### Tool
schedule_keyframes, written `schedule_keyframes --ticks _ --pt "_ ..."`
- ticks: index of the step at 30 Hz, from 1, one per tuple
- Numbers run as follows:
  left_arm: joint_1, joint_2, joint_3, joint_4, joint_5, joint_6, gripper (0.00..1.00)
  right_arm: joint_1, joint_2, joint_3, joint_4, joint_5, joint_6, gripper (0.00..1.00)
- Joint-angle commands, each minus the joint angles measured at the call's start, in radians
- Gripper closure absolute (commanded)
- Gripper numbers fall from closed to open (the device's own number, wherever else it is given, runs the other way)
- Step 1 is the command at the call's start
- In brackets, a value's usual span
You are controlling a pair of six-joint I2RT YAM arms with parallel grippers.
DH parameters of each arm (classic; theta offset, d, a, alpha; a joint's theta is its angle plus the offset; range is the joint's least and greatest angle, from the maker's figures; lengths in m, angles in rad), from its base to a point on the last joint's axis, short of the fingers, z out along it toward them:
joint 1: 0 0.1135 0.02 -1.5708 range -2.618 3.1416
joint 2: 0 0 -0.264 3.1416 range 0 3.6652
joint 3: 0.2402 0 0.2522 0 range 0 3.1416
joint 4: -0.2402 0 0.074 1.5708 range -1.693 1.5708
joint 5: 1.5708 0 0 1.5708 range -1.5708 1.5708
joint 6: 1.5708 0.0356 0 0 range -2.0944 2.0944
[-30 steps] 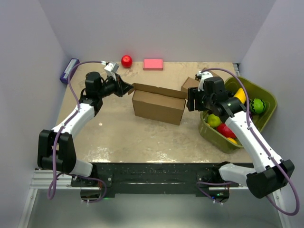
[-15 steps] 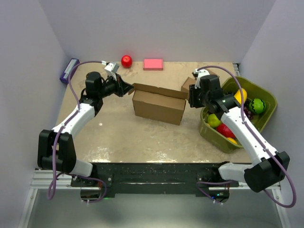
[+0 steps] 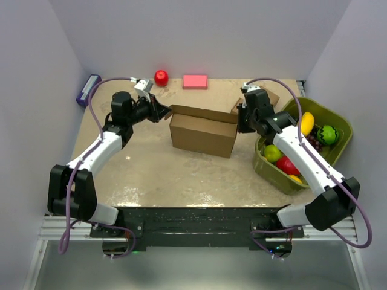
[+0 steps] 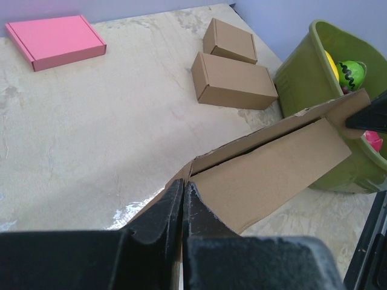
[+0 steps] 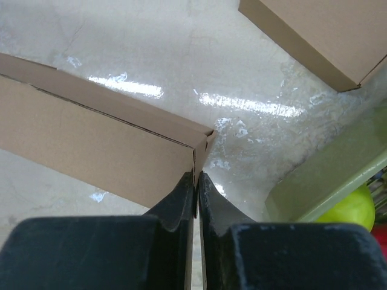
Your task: Fold the paper box
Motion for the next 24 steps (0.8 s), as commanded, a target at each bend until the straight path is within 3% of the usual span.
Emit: schedule_keyframes --ticks 1,3,12,24 --pt "-0.029 -0.014 0.028 -0.053 -0.031 0.004 1.0 0.035 0.027 0.093 -0.023 0.022 0.102 0.96" --pt "-0.032 -0.021 0.028 -0.066 -0.048 0.016 1.0 0.036 0.053 0.116 -0.049 0.032 0.119 1.0" --pt "-0.077 -0.036 0.022 -0.103 -0.102 0.064 1.0 0.036 0.099 0.172 -0.092 0.038 0.201 1.0" --pt "-0.095 -0.04 0.02 -0.106 -0.105 0.061 1.0 0.056 0.078 0.088 -0.045 0.07 0.264 1.0"
